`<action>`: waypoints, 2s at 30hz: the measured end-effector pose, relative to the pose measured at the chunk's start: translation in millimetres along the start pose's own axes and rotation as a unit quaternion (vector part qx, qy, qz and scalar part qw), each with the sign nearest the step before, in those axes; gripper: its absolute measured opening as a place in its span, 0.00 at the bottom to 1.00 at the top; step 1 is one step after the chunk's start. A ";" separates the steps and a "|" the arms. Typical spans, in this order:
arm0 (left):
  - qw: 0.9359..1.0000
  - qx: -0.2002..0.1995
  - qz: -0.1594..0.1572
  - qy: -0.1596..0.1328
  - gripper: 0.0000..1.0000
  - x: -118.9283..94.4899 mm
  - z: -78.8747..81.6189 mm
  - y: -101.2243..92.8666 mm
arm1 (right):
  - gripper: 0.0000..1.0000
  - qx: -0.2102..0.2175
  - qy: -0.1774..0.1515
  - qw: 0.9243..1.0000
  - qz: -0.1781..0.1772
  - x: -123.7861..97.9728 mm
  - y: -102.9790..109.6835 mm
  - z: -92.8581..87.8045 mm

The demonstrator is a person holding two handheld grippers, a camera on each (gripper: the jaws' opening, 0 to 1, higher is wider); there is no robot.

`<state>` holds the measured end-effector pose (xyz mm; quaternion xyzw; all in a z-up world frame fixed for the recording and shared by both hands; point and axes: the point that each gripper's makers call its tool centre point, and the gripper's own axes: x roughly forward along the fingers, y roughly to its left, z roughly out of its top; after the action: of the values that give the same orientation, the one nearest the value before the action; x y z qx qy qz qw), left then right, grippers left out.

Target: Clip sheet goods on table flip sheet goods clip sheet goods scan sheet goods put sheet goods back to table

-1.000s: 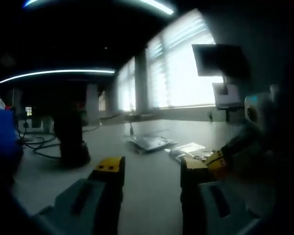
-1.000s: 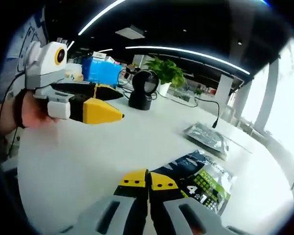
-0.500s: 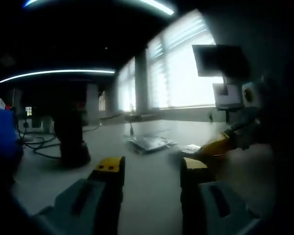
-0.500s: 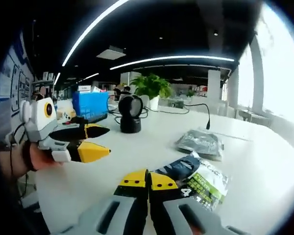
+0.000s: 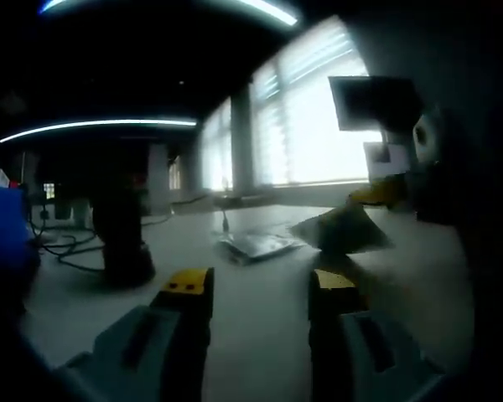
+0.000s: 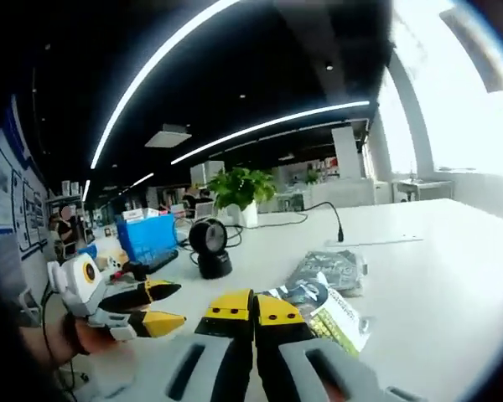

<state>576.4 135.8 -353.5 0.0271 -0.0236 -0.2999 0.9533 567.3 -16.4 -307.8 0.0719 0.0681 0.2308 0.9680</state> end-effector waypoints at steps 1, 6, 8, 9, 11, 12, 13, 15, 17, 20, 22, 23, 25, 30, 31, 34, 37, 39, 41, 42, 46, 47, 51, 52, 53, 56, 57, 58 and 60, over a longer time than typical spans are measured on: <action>1.000 0.000 0.000 0.000 0.38 0.0 0.0 -0.1 | 0.00 0.009 -0.003 1.000 -0.001 -0.7 -1.8 2.0; 1.000 0.000 0.000 0.000 0.38 0.0 -0.1 -0.2 | 0.00 0.055 -0.030 0.998 -0.012 -8.2 -18.7 18.2; 1.000 0.001 0.000 0.001 0.38 0.2 -0.3 -0.4 | 0.00 0.072 -0.040 0.996 -0.017 -11.8 -26.8 24.6; 1.000 0.001 0.000 0.001 0.38 0.2 -0.3 -0.6 | 0.00 0.083 -0.048 0.995 -0.021 -13.7 -31.7 27.9; 1.000 0.001 0.000 0.001 0.38 0.2 -0.6 -0.8 | 0.00 0.097 -0.052 0.994 -0.024 -17.4 -38.9 31.0; 1.000 0.001 0.000 0.001 0.38 0.2 -0.6 -1.0 | 0.00 0.100 -0.056 0.993 -0.027 -19.9 -41.7 32.4; 1.000 0.002 -0.001 0.001 0.38 0.3 -0.5 -1.3 | 0.00 0.101 -0.060 0.993 -0.032 -22.5 -45.3 34.0; 1.000 0.002 -0.001 0.002 0.38 0.4 -0.5 -1.6 | 0.00 0.111 -0.072 0.990 -0.041 -26.9 -53.8 38.5; 1.000 0.002 -0.001 0.002 0.38 0.4 -0.6 -1.8 | 0.00 0.117 -0.073 0.990 -0.043 -29.1 -59.4 39.9; 1.000 0.003 -0.001 0.003 0.38 0.3 -0.8 -2.1 | 0.00 0.129 -0.085 0.987 -0.053 -33.8 -69.5 44.1; 1.000 0.004 0.000 0.003 0.38 0.3 -1.0 -2.2 | 0.00 0.146 -0.095 0.983 -0.059 -36.5 -77.0 46.9; 1.000 0.004 0.000 0.003 0.38 0.2 -1.1 -2.2 | 0.00 0.154 -0.100 0.981 -0.063 -38.1 -81.4 48.1; 1.000 0.004 0.000 0.004 0.38 0.2 -1.1 -2.2 | 0.00 0.164 -0.106 0.978 -0.072 -41.4 -90.2 49.9; 1.000 0.005 -0.001 0.005 0.38 0.4 -1.5 -2.3 | 0.00 0.184 -0.133 0.968 -0.108 -54.8 -115.8 53.3; 1.000 0.005 -0.001 0.005 0.38 0.4 -1.5 -2.3 | 0.00 0.190 -0.138 0.965 -0.117 -58.1 -121.5 53.2; 1.000 0.006 -0.001 0.005 0.38 0.3 -1.6 -3.0 | 0.00 0.227 -0.146 0.956 -0.115 -64.2 -129.6 50.7; 1.000 0.007 -0.001 0.006 0.38 0.1 -1.8 -3.5 | 0.00 0.219 -0.156 0.952 -0.148 -74.3 -146.4 48.6; 1.000 0.008 -0.001 0.007 0.38 0.1 -2.0 -3.7 | 0.00 0.225 -0.160 0.949 -0.154 -78.9 -152.1 47.4; 1.000 0.008 -0.001 0.007 0.38 0.0 -2.0 -4.1 | 0.00 0.235 -0.167 0.943 -0.167 -83.9 -160.5 44.9; 1.000 0.009 -0.001 0.007 0.38 0.0 -2.0 -4.4 | 0.00 0.238 -0.169 0.941 -0.169 -85.9 -162.8 43.5; 1.000 0.010 0.000 0.008 0.38 -0.3 -2.1 -4.9 | 0.00 0.267 -0.176 0.930 -0.184 -93.7 -176.8 35.9; 1.000 0.010 0.000 0.008 0.38 -0.3 -2.2 -5.1 | 0.00 0.270 -0.177 0.928 -0.188 -96.1 -180.2 33.7; 1.000 0.011 0.000 0.009 0.38 -0.5 -2.2 -5.8 | 0.00 0.312 -0.189 0.907 -0.211 -106.4 -197.3 21.0; 1.000 0.012 0.000 0.009 0.38 -0.6 -2.3 -5.9 | 0.00 0.326 -0.188 0.899 -0.225 -109.8 -204.6 13.3; 1.000 0.012 0.000 0.009 0.38 -0.7 -2.3 -6.1 | 0.00 0.348 -0.189 0.888 -0.233 -113.0 -212.1 3.9; 1.000 0.012 0.001 0.009 0.38 -1.2 -1.9 -6.4 | 0.00 0.392 -0.190 0.863 -0.254 -120.1 -228.2 -17.3; 1.000 0.012 0.001 0.009 0.38 -1.2 -1.8 -6.2 | 0.00 0.409 -0.188 0.856 -0.255 -121.8 -232.2 -23.7; 1.000 0.012 0.002 0.009 0.38 -1.1 -1.8 -6.1 | 0.00 0.425 -0.193 0.844 -0.264 -124.3 -238.4 -30.2; 1.000 0.012 0.002 0.009 0.38 -1.2 -1.8 -6.4 | 0.00 0.460 -0.199 0.822 -0.269 -127.3 -242.5 -41.6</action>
<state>571.9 131.3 -355.7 0.0412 -0.0185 -0.2979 0.9535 553.8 -284.2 -377.4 0.5323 -0.0107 -0.1158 0.8385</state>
